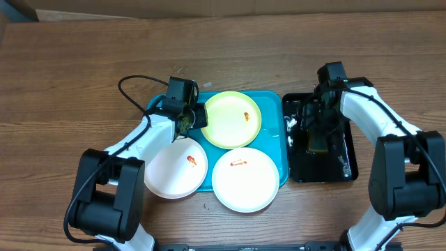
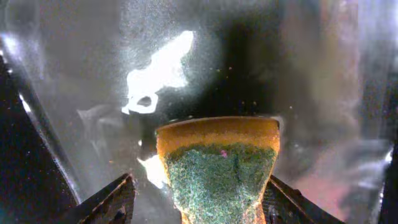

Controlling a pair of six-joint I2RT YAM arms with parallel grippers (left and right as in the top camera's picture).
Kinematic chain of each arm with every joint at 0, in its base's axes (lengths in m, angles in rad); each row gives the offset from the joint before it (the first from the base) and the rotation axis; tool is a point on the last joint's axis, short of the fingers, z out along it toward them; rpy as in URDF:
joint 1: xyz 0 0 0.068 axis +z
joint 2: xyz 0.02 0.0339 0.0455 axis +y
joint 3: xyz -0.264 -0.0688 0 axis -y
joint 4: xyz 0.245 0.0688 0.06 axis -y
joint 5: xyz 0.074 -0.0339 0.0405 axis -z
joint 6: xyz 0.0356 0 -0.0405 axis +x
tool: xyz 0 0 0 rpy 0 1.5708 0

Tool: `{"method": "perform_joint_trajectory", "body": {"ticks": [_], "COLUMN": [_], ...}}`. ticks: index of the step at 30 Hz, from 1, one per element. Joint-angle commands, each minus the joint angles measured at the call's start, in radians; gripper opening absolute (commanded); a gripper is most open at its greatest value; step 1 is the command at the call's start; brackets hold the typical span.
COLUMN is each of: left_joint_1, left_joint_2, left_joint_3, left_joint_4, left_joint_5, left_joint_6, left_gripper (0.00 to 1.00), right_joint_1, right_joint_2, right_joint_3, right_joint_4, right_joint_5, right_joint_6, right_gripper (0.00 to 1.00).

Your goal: Clean dirty plates on tray and stack at the side

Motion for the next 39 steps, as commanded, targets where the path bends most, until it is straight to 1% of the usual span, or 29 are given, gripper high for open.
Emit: {"method": "perform_joint_trajectory", "body": {"ticks": [1, 7, 11, 16, 19, 20, 23, 25, 28, 29, 36, 37, 39], "left_joint_1": [-0.007, -0.007, -0.007, -0.007, -0.007, -0.007, -0.006, -0.006, -0.006, -0.006, -0.006, -0.006, -0.006], "left_joint_2": [0.021, 0.038, 0.039, 0.054, 0.054, 0.054, 0.054, 0.053, 0.053, 0.053, 0.053, 0.053, 0.053], "left_joint_3": [0.023, 0.022, 0.022, 0.022, 0.022, 0.022, 0.022, 0.023, 0.023, 0.023, 0.023, 0.023, 0.023], "left_joint_4": [0.005, 0.015, 0.015, 0.021, 0.023, 0.023, 0.026, 0.026, 0.026, 0.026, 0.026, 0.026, 0.026], "left_joint_5": [-0.014, -0.014, -0.015, -0.014, -0.014, -0.014, -0.011, -0.010, -0.006, -0.006, -0.006, -0.005, -0.003], "left_joint_6": [0.001, 0.001, 0.002, 0.002, 0.001, 0.001, 0.001, 0.001, 0.001, 0.001, 0.001, 0.001, 0.001], "left_gripper": [0.24, 0.22, 0.17, 0.17, 0.05, 0.04, 0.04, 0.04, 0.04, 0.04, 0.04, 0.04, 0.04], "right_joint_1": [-0.002, -0.002, -0.002, -0.002, -0.002, -0.002, -0.002, -0.002, -0.002, -0.002, -0.002, -0.002, -0.002], "right_joint_2": [-0.011, -0.011, -0.011, -0.011, -0.011, -0.011, -0.011, -0.011, -0.011, -0.011, -0.011, -0.011, -0.011], "right_joint_3": [0.018, 0.018, 0.018, 0.018, 0.018, 0.018, 0.018, 0.018, 0.018, 0.018, 0.017, 0.017, 0.011], "right_joint_4": [0.003, 0.002, 0.003, 0.003, 0.003, 0.003, 0.009, 0.011, 0.009, 0.008, 0.005, 0.002, -0.004], "right_joint_5": [0.002, 0.002, 0.002, 0.002, 0.002, 0.003, 0.003, 0.003, 0.002, 0.002, 0.002, 0.002, 0.002], "right_joint_6": [-0.002, -0.002, -0.002, -0.002, -0.002, -0.002, -0.002, -0.002, -0.002, -0.002, -0.002, -0.002, -0.002], "right_gripper": [0.66, 0.67, 0.67, 0.66, 0.67, 0.67, 0.63, 0.59, 0.48, 0.47, 0.48, 0.49, 0.57]}}
